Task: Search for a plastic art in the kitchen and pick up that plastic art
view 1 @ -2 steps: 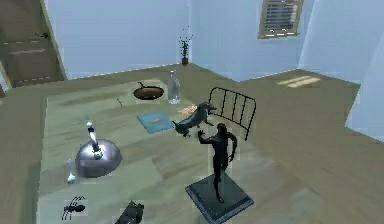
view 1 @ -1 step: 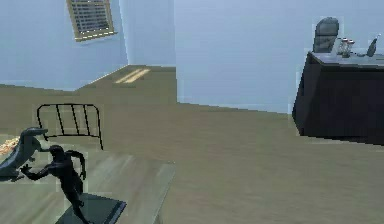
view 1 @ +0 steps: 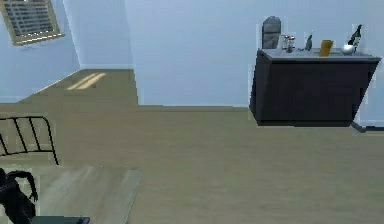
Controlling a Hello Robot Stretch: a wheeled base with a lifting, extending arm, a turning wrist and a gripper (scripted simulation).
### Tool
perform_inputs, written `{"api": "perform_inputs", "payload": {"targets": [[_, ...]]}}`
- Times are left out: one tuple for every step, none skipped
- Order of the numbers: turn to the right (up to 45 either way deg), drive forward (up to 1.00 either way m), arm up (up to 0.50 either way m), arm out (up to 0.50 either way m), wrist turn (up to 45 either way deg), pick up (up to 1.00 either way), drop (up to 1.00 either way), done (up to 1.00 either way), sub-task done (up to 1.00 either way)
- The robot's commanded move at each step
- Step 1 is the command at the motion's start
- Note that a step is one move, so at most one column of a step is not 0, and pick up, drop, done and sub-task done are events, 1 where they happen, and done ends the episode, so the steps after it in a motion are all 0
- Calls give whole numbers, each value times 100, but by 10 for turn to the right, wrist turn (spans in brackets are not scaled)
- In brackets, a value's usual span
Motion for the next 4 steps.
{"api": "perform_inputs", "payload": {"targets": [[0,90,0,0,0,0,0,0,0],[-330,0,0,0,0,0,0,0,0],[0,15,0,0,0,0,0,0,0],[-270,0,0,0,0,0,0,0,0]]}}
